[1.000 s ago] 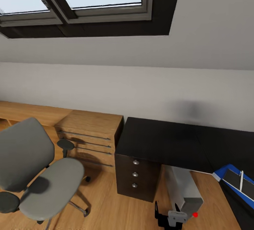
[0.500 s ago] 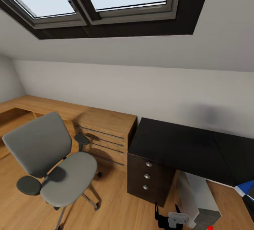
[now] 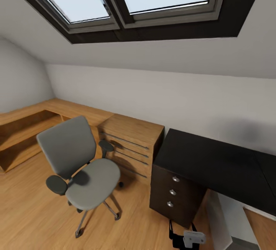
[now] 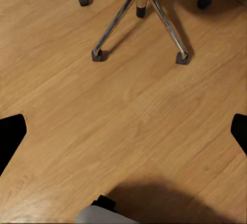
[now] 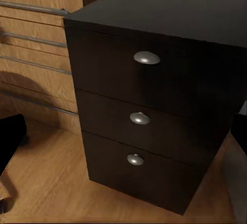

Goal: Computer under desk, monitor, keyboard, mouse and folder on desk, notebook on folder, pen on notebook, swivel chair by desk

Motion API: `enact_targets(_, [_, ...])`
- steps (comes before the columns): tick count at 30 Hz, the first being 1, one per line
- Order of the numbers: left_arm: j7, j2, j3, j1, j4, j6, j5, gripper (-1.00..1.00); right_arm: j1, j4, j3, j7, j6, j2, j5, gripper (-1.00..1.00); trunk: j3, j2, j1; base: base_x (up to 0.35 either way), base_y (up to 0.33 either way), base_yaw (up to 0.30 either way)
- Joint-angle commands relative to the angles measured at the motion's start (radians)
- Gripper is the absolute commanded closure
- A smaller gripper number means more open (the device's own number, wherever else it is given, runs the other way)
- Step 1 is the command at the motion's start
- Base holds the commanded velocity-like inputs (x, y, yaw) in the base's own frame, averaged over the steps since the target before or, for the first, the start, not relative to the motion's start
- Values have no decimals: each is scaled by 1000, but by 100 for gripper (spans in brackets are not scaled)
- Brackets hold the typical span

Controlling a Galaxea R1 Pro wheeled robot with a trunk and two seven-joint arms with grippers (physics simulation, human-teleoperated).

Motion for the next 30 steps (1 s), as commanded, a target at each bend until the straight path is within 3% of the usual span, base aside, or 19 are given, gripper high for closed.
enact_targets(1, [7, 1, -7, 0, -1, -3, 8, -100, -1, 1, 6, -10, -1, 0, 5, -100, -2, -2, 0, -276, 31, 287])
enact_targets(18, [7, 1, -7, 0, -1, -1, 8, -100, -1, 1, 6, -10, 0, 0, 6, -100, -2, -2, 0, -321, 86, 288])
enact_targets(30, [9, 1, -7, 0, -1, -2, 8, -100, -1, 2, 8, -10, 5, 1, 6, -100, -2, -2, 0, -71, 17, 288])
